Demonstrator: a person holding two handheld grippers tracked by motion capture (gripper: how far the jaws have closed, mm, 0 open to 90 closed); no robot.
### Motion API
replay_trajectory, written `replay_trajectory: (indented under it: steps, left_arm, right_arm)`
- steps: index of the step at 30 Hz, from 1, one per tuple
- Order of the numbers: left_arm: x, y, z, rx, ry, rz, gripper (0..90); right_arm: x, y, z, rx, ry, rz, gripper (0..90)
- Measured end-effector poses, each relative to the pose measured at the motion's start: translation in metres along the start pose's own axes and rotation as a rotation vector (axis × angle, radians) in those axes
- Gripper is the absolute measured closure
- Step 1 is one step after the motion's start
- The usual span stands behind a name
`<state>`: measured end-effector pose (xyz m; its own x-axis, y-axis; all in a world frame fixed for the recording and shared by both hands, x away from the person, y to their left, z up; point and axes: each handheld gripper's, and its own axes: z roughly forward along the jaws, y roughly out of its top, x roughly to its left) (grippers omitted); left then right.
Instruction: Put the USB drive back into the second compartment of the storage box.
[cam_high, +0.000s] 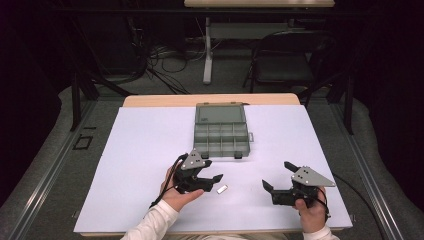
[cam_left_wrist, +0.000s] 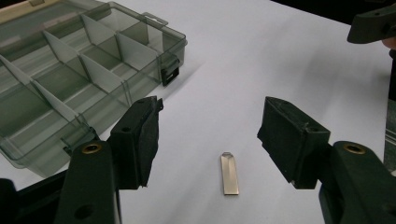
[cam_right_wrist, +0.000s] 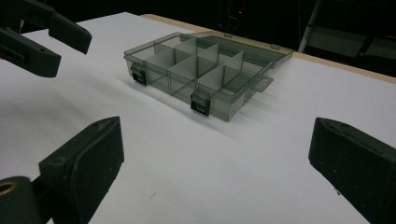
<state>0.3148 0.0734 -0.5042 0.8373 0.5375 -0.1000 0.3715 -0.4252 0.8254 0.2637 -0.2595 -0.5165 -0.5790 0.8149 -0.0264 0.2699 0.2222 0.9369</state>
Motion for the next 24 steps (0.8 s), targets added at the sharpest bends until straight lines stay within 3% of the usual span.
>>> replay_trajectory:
  steps: [9, 18, 24]
  left_arm:
    - [0.000, -0.012, 0.008, 0.032, -0.013, -0.024, 42.0]
    - [-0.002, -0.021, 0.017, 0.049, 0.006, -0.022, 44.2]
    - [-0.002, -0.024, 0.021, 0.052, 0.047, -0.033, 43.1]
  right_arm:
    - [0.000, 0.000, 0.000, 0.002, 0.002, -0.004, 3.3]
    - [0.001, -0.001, 0.001, 0.004, 0.009, -0.008, 3.6]
    - [0.001, -0.001, 0.002, 0.009, 0.011, -0.012, 4.0]
